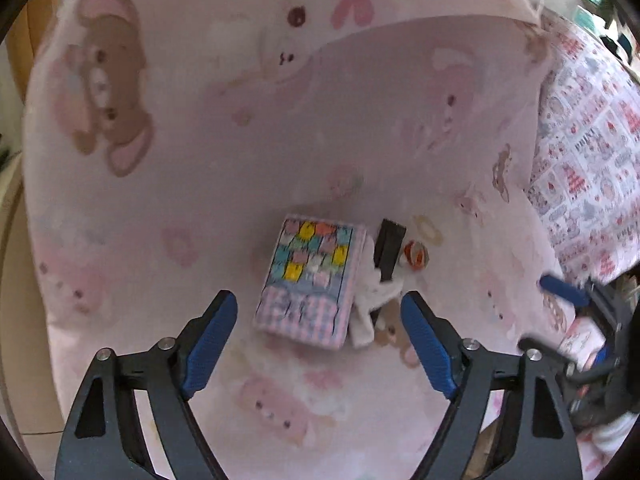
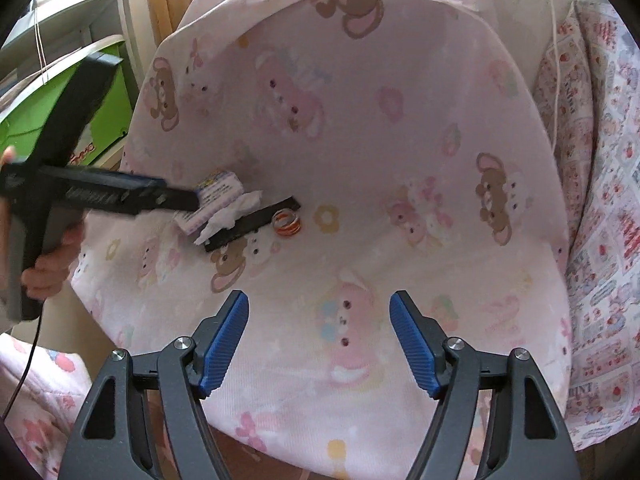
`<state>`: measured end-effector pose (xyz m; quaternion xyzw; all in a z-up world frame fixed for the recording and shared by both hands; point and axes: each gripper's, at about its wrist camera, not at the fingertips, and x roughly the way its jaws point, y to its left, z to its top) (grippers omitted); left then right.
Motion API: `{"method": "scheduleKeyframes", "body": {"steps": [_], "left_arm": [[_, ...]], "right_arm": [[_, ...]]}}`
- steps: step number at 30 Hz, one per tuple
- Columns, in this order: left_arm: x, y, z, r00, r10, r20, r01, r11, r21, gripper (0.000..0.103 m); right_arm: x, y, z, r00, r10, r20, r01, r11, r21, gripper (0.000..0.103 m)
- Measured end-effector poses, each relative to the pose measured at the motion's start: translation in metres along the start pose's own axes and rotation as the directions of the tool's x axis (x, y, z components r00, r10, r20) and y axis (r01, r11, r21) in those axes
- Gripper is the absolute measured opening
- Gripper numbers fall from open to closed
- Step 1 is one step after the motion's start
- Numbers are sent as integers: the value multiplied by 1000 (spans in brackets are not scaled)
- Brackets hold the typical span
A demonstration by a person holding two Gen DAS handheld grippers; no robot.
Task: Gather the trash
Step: 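Grasp the colorful tissue packet with the left gripper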
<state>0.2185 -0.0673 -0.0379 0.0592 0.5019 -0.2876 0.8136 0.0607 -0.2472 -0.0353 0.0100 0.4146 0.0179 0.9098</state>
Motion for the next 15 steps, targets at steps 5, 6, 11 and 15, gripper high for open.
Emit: {"method": "scheduleKeyframes", "body": {"steps": [5,6,11,15], "left_arm": [[15,1,16,1000,-20,-16,19,999,-44,75],[18,3,17,1000,-18,-24,16,998,-57,75],[32,14,20,997,-37,-63,29,992,-126,61],[21,13,17,989,-137,-49,129,981,-146,54]], "right_arm": [[-5,2,1,1000,-1,21,1,1000,-13,75],[-6,0,2,1000,1,24,-1,1000,-4,75],[-6,-11,4,1000,20,20,-21,999,50,75],[-6,-15,6,1000,5,24,-7,998,59,75]]}}
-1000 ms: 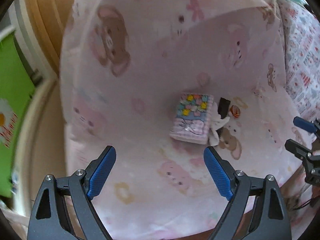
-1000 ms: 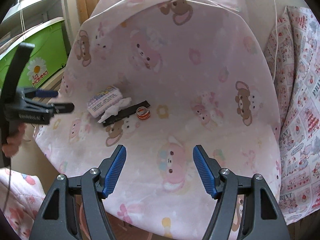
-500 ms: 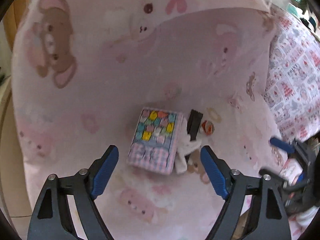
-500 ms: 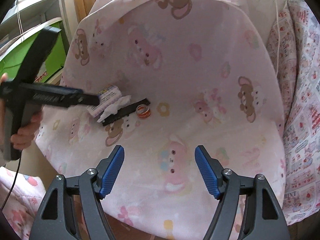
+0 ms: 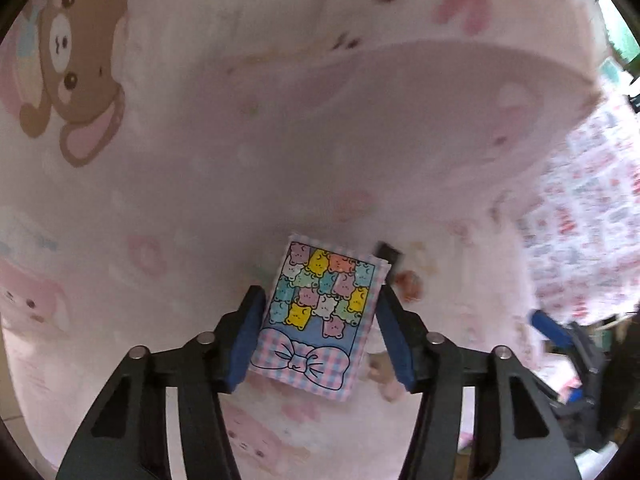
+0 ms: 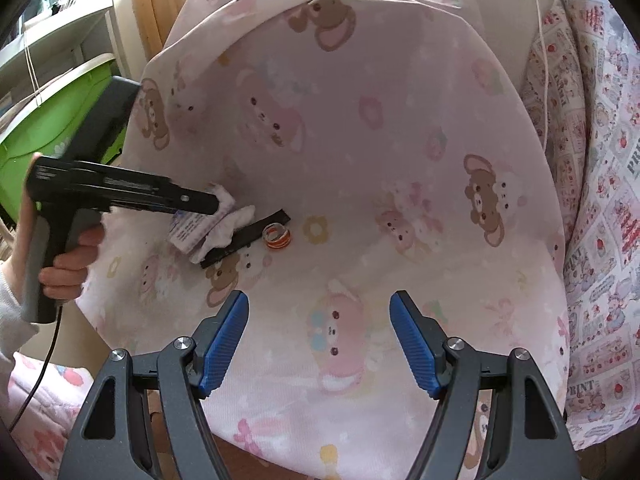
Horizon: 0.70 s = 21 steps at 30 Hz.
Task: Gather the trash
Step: 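Grasp the colorful tissue packet with the left gripper, then grasp the orange tape roll with the right gripper while left holds the packet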
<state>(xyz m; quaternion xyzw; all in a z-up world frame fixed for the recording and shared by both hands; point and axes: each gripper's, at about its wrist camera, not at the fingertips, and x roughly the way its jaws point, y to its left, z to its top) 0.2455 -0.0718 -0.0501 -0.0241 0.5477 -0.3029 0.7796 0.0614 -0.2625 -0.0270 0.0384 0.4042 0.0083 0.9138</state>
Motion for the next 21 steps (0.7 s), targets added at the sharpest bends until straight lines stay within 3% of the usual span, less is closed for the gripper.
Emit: {"method": "scheduleKeyframes", "body": {"steps": [3,7,11,16,21], "left_arm": [[-20,-13,-6,996,78,46,-79,997,25,54],[-49,-23,-19,990,119,79,-120,993,16,54],[-79,-38,-39,964,232,129,-241,968,66,54],[-119,-41,-72,946,250,205,-253,967,-10,55],[-150,-49,-108,881,379,283,-364,925,-106,55]], "right_arm": [[-3,-2,1,1000,3,6,-3,1000,3,75],[-4,-3,1,1000,5,8,-5,1000,3,75],[-2,-2,-1,1000,3,4,-3,1000,2,75],[-4,2,-1,999,-25,45,26,1000,-16,83],[3,11,13,997,-12,74,17,998,-68,86]]}}
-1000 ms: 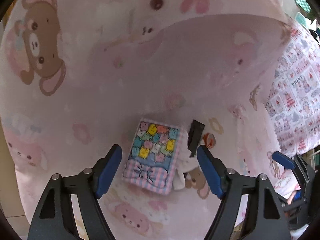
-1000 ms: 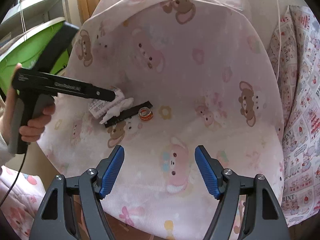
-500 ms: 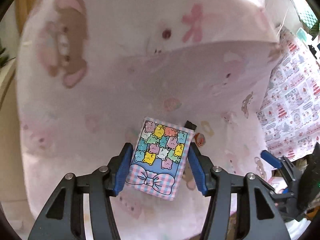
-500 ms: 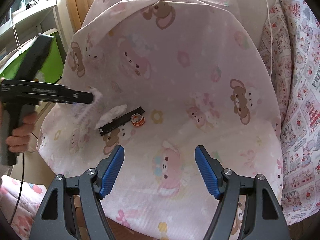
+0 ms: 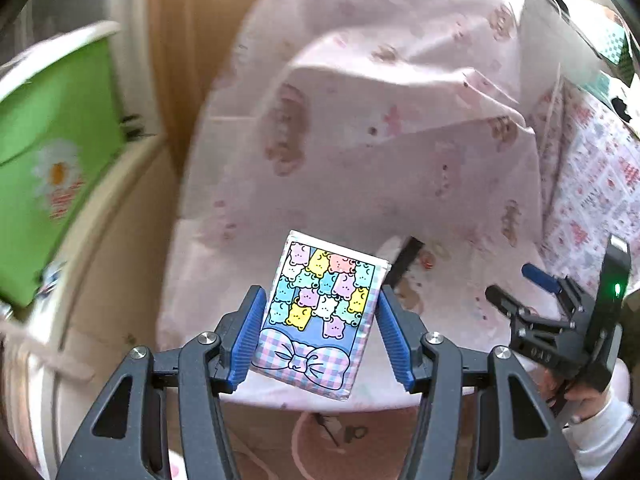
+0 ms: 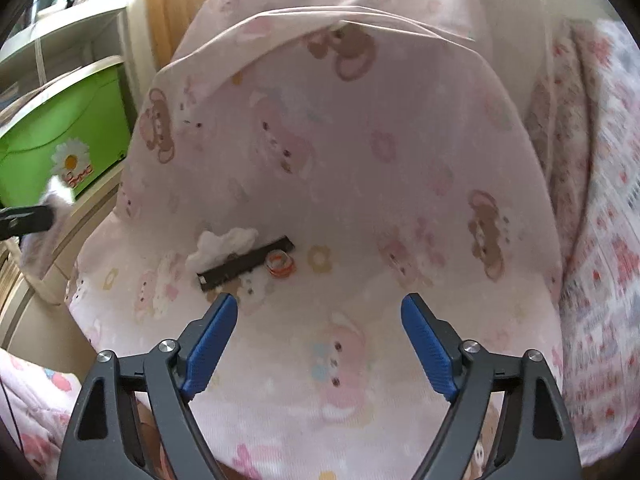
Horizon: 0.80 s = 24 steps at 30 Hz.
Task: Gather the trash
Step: 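Grasp the orange tape roll with the right gripper while left holds the packet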
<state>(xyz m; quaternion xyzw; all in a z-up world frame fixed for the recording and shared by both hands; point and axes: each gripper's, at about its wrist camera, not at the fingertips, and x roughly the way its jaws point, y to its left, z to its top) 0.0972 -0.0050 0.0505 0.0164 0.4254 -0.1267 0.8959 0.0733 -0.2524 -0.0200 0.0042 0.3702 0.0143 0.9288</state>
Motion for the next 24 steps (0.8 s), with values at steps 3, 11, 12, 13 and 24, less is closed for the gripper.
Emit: {"method": "scheduleKeyframes", "body": {"steps": [3,11,12,13,24], "left_arm": [[-19,5,-12,999,45,23,-45,999,-6,55],[-23,27,-31,990,129,61,-128,991,-32,55],[-19,29,-33,991,119,65,-116,992,-49,55],[-15,32,-36,992,110,67,-105,992,-62,55],[15,44,-49,994,106,18,-104,990,-97,55]], "right_arm": [[12,7,11,1000,25,-4,-25,998,-65,86],[63,19,17,995,66,-75,-76,988,-137,63],[66,20,18,994,74,-84,-85,987,-136,56],[70,20,18,992,87,-92,-99,986,-134,53],[96,31,19,989,80,-128,-99,983,-152,37]]}}
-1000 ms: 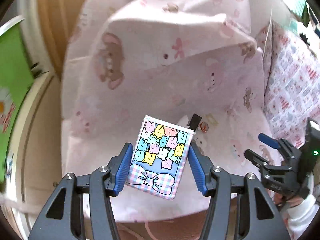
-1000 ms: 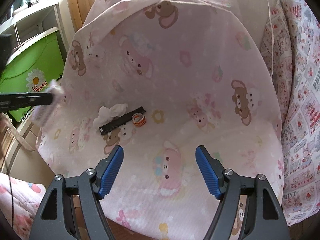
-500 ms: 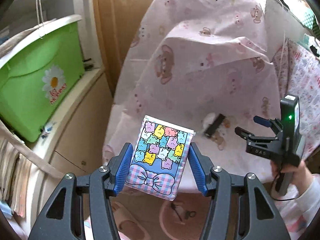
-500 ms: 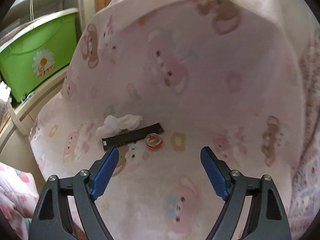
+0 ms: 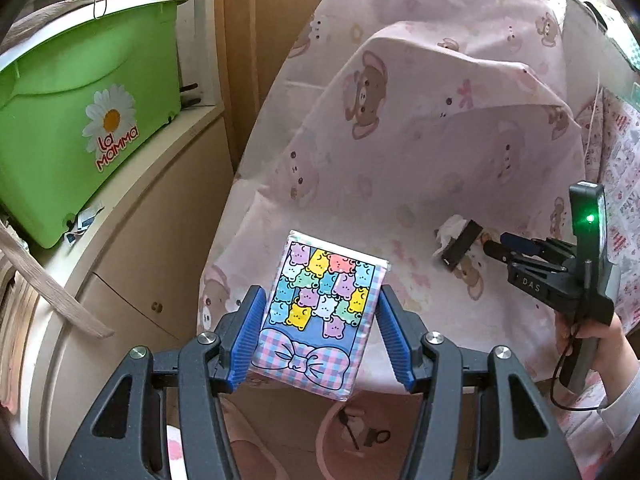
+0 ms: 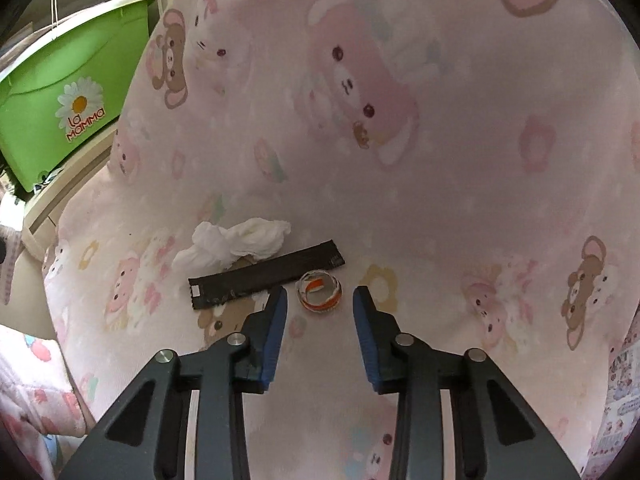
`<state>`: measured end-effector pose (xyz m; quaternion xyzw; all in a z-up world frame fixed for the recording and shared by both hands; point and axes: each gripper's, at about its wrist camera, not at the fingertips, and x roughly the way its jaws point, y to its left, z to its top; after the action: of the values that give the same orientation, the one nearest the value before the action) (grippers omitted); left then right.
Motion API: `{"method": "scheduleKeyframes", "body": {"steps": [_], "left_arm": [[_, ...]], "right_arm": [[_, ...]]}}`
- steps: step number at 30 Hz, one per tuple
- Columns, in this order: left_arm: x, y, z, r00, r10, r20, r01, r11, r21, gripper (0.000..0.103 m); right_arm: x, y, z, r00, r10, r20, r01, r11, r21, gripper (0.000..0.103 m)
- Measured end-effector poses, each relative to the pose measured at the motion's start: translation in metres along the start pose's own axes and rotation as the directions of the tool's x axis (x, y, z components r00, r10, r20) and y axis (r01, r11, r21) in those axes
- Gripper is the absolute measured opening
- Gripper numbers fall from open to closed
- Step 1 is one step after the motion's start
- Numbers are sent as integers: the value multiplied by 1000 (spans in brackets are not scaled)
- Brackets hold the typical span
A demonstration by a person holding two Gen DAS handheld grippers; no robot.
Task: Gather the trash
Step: 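Grasp the orange tape roll with the right gripper while left holds the packet, then carry the tissue packet and tape roll down over the pink wastebasket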
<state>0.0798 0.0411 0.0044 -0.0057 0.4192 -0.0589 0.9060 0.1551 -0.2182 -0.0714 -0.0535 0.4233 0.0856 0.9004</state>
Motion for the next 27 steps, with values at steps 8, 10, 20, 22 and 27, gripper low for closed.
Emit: {"method": "scheduleKeyframes", "body": {"steps": [8,10,20,22,27], "left_arm": [[8,-3,-4,999,-15,-29,15,1000,-3,55],[9,-3,-5,1000,-4,-26,4,1000,-5,55],[2,-4,-10,1000,-8,-10,8,1000,-2,55],[1,-4,-11,1000,-11,-12,11,1000,-1,55],[-1,-5,-14,1000,-9,-16,9,1000,-2,55]], "right_arm": [[13,11,2,999,-36,-9,36,999,-17,17],[10,11,2,1000,-19,10,19,1000,-6,12],[-43,13,-1,989,120,88,-125,991,46,11],[-58,17,-1,985,137,103,-142,989,42,11],[-100,26,-6,974,178,138,-186,982,43,11]]}}
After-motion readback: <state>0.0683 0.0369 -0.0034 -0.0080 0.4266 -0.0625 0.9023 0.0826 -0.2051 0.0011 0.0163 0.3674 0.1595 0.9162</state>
